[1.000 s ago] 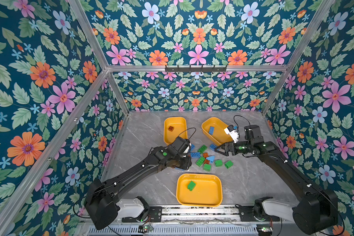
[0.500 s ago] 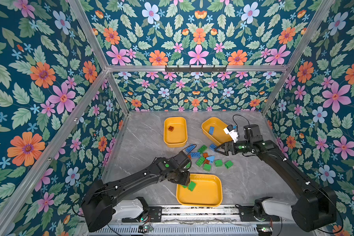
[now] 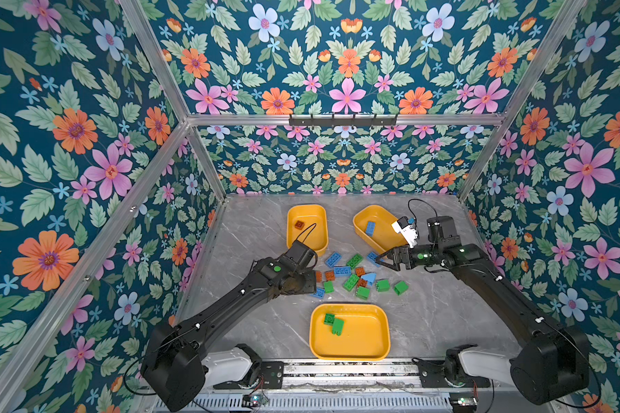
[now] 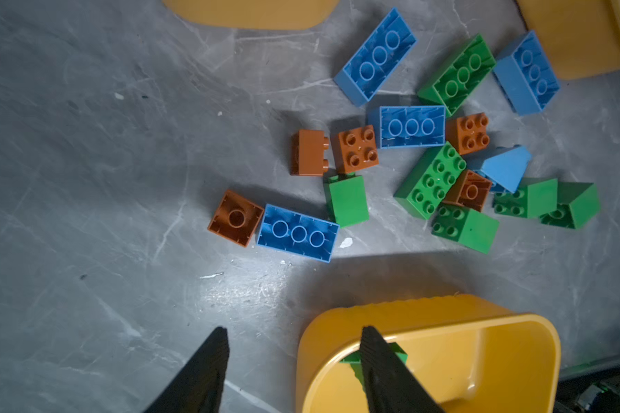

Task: Sort the legos into containers by color
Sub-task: 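Move the open left gripper back over the brick pile, then grasp a brown brick from the pile with the left gripper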

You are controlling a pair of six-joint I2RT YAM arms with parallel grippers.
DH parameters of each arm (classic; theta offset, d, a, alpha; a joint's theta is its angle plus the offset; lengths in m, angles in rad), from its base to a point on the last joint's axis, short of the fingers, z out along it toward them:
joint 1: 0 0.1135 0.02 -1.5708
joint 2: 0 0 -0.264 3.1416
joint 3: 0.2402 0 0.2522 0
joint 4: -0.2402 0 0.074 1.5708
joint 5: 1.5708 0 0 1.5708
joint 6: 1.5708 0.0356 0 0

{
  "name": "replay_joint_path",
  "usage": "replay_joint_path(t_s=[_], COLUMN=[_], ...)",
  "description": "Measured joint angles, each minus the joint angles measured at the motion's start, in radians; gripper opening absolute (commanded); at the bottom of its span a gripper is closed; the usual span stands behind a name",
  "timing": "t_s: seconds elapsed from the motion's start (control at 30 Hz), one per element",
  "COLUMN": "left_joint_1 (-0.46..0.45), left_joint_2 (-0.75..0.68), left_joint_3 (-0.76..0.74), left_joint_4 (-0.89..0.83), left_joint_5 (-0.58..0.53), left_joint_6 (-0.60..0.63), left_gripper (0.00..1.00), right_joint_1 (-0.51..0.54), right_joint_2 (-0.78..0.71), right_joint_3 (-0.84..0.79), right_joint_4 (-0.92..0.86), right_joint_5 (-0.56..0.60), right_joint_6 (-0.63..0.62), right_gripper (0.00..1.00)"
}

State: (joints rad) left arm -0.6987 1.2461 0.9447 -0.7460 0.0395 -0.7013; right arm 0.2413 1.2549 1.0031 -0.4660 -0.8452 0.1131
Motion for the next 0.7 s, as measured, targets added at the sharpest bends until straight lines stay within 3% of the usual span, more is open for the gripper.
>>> replay_joint_path(t_s=[0.4, 0.7], left_joint_1=[0.019, 0.043], left_joint_2=[0.129, 0.319], left_joint_3=[-0.040, 0.008], left_joint_4=[0.091, 0.098], left_joint_5=[-0.191, -0.213], left_joint_6=[-0.502, -0.631], left_gripper=[0.61, 0.59], right_joint_1=[0.000, 0.000], right_joint_2=[-0.045, -0.059], right_joint_3=[-0.057, -0.072], right_joint_4=[0.012, 0.025], right_joint_5=[-0.009, -0.016], right_joint_6=[0.041, 0.053], right_gripper=[0.99, 0.99])
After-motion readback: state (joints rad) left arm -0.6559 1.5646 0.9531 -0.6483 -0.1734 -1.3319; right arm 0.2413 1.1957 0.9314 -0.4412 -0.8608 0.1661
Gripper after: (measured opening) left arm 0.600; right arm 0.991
